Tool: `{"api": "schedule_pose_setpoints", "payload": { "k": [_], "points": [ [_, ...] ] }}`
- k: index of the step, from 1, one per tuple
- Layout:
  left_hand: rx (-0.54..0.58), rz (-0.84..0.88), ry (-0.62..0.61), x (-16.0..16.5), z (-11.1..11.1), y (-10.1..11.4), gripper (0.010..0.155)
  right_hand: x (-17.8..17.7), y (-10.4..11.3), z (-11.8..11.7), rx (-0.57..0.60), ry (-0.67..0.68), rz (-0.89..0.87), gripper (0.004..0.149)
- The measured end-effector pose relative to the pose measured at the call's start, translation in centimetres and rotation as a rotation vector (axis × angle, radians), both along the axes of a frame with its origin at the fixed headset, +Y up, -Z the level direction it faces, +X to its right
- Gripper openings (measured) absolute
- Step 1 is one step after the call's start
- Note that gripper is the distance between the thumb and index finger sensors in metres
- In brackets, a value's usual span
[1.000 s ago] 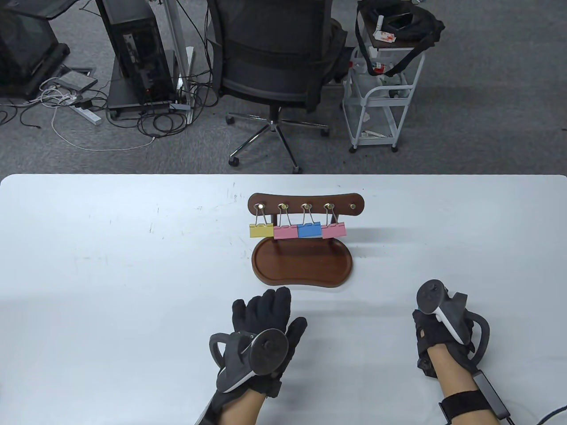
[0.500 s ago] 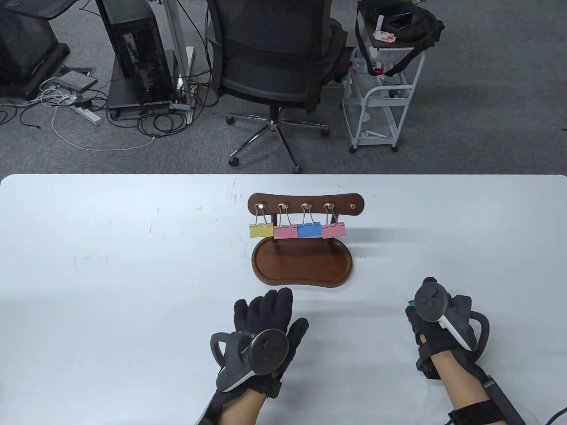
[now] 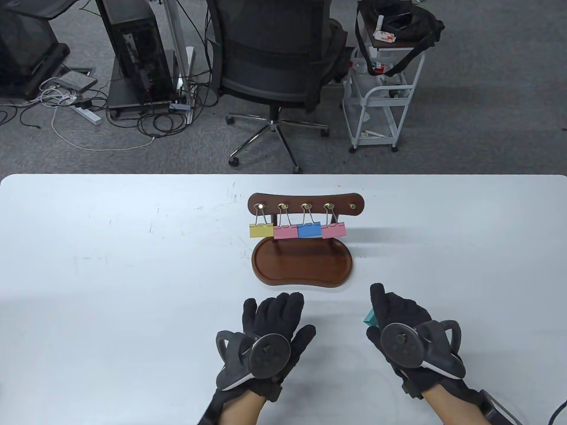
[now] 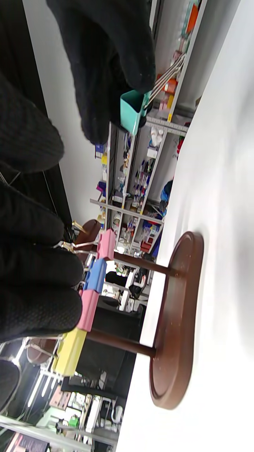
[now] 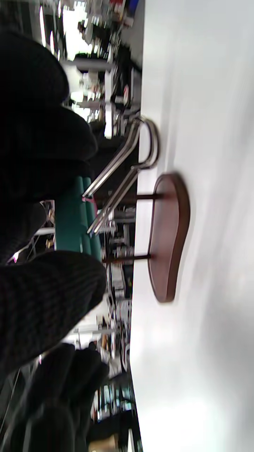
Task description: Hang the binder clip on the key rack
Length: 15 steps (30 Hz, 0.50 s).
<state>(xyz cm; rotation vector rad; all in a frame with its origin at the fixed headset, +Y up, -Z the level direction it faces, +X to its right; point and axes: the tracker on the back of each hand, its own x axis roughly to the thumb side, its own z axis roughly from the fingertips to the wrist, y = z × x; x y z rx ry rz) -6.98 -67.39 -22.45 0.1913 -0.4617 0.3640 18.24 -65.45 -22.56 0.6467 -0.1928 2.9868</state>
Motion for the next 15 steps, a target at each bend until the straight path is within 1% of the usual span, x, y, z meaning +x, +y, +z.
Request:
{"api": "schedule_pose_setpoints", "payload": {
  "k": [2,7,12,15],
  "points": [
    [0.023,0.003,-0.063,0.3,0.2,0.1,0.072,-0.9,0.2,0.9,0.007,0.076,0.002,0.088],
    [0.08,0.029,-0.236,1.5,1.0,0.6,0.068,-2.0,0.5,2.1,0.008,0.186,-0.031,0.09],
    [0.116,0.025,-0.319,2.5,1.7,0.9,0.067,-2.4,0.5,2.5,-0.018,0.241,-0.05,0.091],
    [0.132,0.027,-0.331,2.6,1.9,1.0,0.068,-2.5,0.5,2.7,-0.017,0.258,-0.062,0.092]
  ]
}}
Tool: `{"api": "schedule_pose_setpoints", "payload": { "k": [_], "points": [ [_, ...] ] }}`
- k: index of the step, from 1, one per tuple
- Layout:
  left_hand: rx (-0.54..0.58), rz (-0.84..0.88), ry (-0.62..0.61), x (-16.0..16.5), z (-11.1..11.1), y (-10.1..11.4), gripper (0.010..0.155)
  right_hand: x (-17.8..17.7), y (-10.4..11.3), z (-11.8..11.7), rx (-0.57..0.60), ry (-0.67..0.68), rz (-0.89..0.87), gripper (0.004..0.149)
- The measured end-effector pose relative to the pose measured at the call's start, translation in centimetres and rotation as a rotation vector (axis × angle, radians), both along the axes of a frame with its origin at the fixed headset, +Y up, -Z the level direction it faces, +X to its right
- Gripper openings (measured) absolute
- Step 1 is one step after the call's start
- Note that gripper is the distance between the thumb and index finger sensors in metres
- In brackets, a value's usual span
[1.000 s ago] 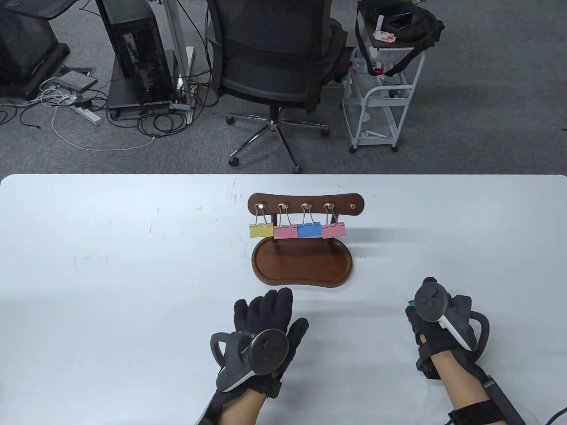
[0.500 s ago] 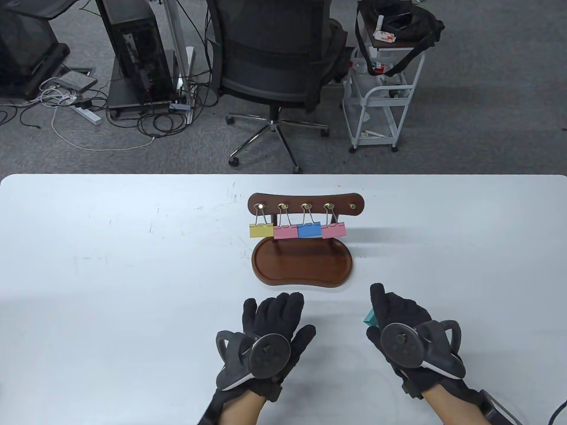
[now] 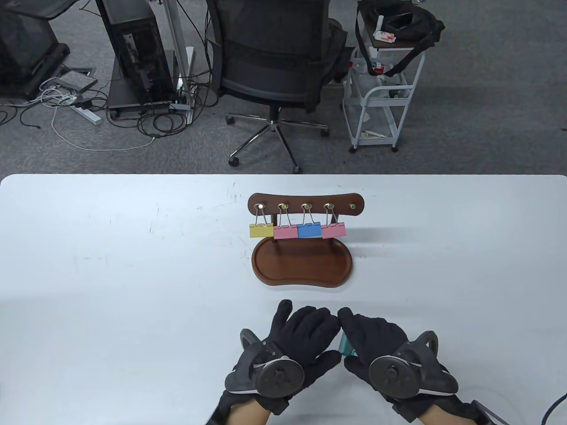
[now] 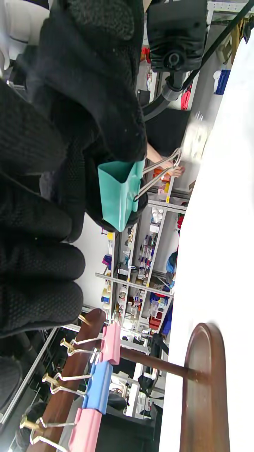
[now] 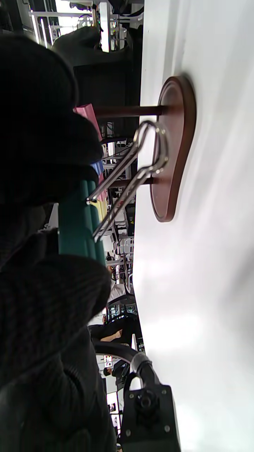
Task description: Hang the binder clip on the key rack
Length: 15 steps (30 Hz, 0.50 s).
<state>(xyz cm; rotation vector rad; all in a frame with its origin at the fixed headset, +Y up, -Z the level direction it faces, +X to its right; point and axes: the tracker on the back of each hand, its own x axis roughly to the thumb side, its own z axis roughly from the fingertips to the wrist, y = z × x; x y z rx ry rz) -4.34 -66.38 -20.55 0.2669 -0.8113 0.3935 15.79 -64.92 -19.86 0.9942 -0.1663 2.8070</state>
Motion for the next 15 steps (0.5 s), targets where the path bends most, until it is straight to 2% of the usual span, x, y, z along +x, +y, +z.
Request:
{"api": "schedule_pose_setpoints", "payload": {
  "k": [15],
  "points": [
    [0.051,0.015,-0.108,0.7,0.6,0.3,0.072,0.8,2.2,0.2,0.015,0.118,-0.076,0.098]
  ]
}}
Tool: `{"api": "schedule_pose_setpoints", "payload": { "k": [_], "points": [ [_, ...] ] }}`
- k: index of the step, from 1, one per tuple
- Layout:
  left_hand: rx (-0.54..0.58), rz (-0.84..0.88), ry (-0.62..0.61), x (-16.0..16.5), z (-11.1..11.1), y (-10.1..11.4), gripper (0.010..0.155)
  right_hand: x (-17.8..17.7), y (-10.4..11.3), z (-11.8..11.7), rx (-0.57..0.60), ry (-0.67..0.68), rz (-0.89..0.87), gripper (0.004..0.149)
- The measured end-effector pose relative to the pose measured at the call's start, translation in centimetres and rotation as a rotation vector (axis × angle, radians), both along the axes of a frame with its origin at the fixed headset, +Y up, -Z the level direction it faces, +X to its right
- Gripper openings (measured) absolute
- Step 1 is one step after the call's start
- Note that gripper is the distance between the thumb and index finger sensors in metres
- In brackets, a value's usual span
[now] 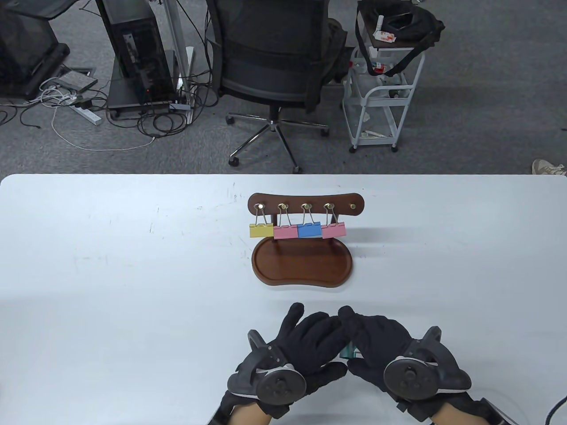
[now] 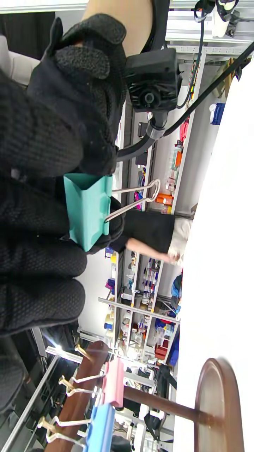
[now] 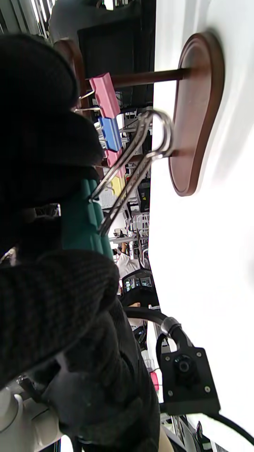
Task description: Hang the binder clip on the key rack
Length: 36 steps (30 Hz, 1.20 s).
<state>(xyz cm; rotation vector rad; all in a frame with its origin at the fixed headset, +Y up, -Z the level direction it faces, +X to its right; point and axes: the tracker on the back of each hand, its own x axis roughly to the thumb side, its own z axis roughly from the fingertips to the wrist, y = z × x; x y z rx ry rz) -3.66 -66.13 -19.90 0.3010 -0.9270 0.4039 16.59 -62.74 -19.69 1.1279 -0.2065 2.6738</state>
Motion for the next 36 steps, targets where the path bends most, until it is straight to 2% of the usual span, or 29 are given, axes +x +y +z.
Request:
{"api": "schedule_pose_setpoints", "payload": {
  "k": [11,17,28,36],
  "points": [
    [-0.005,-0.031,-0.008,0.5,0.1,0.0,0.07,-1.0,0.7,0.8,0.019,0.05,0.104,0.101],
    [-0.001,-0.042,-0.011,0.6,0.1,0.0,0.074,-1.7,0.9,1.0,0.035,0.05,0.134,0.101],
    [0.011,-0.021,-0.005,0.6,0.2,0.0,0.073,-1.4,0.8,1.1,0.02,0.03,0.117,0.098],
    [0.042,0.043,0.045,-0.1,0.1,0.2,0.073,-0.9,1.1,1.3,0.083,-0.052,0.032,0.091]
  ]
}}
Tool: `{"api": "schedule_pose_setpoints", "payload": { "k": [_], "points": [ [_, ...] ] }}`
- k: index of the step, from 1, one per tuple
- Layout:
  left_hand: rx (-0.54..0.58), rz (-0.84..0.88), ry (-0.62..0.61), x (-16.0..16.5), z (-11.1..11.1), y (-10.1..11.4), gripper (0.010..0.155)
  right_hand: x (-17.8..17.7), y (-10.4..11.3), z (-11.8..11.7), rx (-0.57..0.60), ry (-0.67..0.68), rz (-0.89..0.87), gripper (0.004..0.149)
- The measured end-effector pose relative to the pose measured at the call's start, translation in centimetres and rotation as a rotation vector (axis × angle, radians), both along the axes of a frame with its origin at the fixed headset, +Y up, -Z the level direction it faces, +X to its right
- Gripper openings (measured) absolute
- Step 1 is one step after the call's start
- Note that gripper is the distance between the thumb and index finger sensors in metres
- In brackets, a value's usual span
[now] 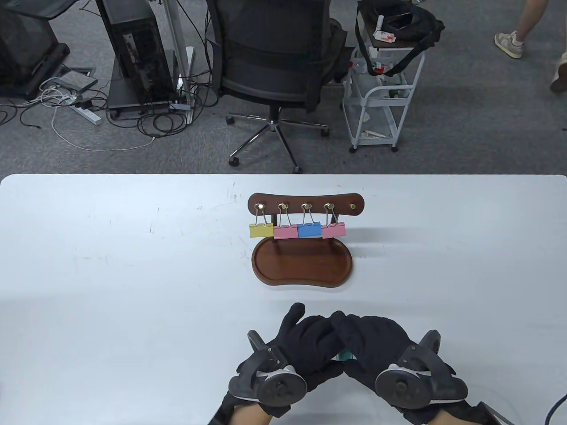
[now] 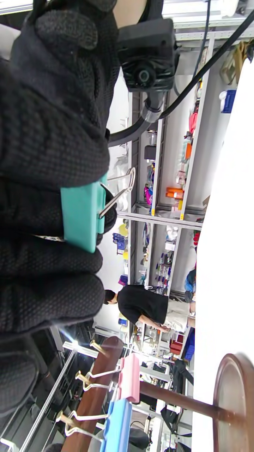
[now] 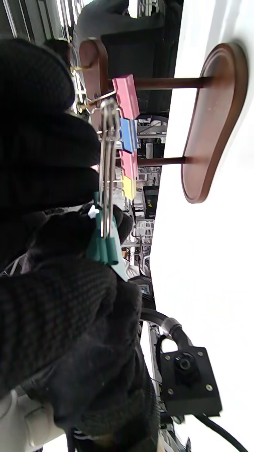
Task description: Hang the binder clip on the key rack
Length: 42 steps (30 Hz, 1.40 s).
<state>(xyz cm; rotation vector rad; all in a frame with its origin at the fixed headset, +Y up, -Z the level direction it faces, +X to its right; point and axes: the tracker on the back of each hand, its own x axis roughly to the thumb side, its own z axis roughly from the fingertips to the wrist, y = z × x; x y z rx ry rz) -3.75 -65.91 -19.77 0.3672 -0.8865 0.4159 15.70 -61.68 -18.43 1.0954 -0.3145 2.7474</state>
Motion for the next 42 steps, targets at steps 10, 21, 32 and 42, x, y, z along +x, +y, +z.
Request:
{"api": "schedule_pose_setpoints", "payload": {
  "k": [10,21,32,42],
  "points": [
    [0.029,-0.001,0.083,-0.9,-0.4,0.0,0.072,3.4,-0.3,-1.3,-0.082,-0.231,-0.206,0.085],
    [0.031,0.01,0.132,-1.5,-0.9,-0.1,0.072,6.0,-4.7,-3.2,-0.26,-0.51,-0.26,0.084],
    [0.044,0.013,0.181,-1.8,-0.9,-0.1,0.073,5.3,-7.4,-3.8,-0.183,-0.619,-0.169,0.079],
    [0.024,0.005,0.206,-1.7,-1.2,-0.3,0.073,5.1,-7.7,-3.6,-0.164,-0.605,-0.179,0.079]
  ]
}}
